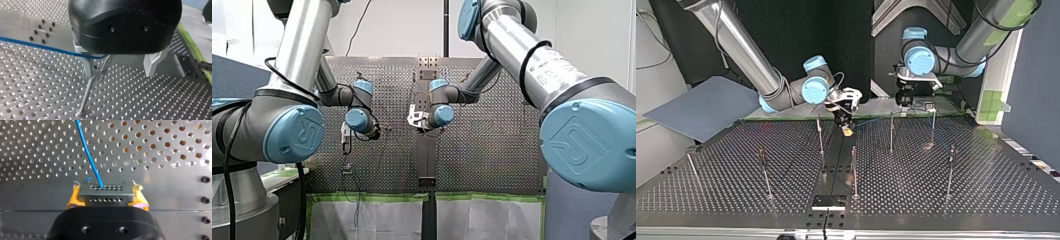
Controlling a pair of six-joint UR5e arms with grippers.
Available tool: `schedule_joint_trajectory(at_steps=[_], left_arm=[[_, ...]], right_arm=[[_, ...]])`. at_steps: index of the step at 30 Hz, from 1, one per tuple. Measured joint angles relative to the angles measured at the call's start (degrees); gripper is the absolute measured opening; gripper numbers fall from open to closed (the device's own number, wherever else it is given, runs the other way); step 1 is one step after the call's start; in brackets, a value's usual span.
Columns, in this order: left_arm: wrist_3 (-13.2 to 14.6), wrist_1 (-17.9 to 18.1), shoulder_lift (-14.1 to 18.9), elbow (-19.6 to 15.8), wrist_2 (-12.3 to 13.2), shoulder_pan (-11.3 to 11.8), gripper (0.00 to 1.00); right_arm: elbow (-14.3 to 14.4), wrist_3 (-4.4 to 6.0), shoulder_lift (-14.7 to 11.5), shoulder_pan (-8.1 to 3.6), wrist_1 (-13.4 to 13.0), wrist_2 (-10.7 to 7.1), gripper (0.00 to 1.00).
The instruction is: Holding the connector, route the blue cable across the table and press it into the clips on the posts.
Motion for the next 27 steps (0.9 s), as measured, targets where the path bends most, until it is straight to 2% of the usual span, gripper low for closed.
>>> schedule_joint_trajectory(at_steps=[13, 20, 27], left_arm=[[-2.2, 3.2, 0.0, -0.6, 1.1, -2.2, 1.00], [-5.8, 6.9, 0.0, -0.5, 3.7, -3.0, 1.00], [-8.4, 10.8, 0.0, -0.4, 3.9, -4.8, 1.00]], right_arm=[[0.0, -0.02, 0.0, -0.56, 1.0, 0.00, 0.00], [0.0, -0.02, 0.0, -0.66, 1.0, -0.03, 0.00], [0.0, -0.02, 0.0, -0.97, 0.9, -0.02, 0.00]])
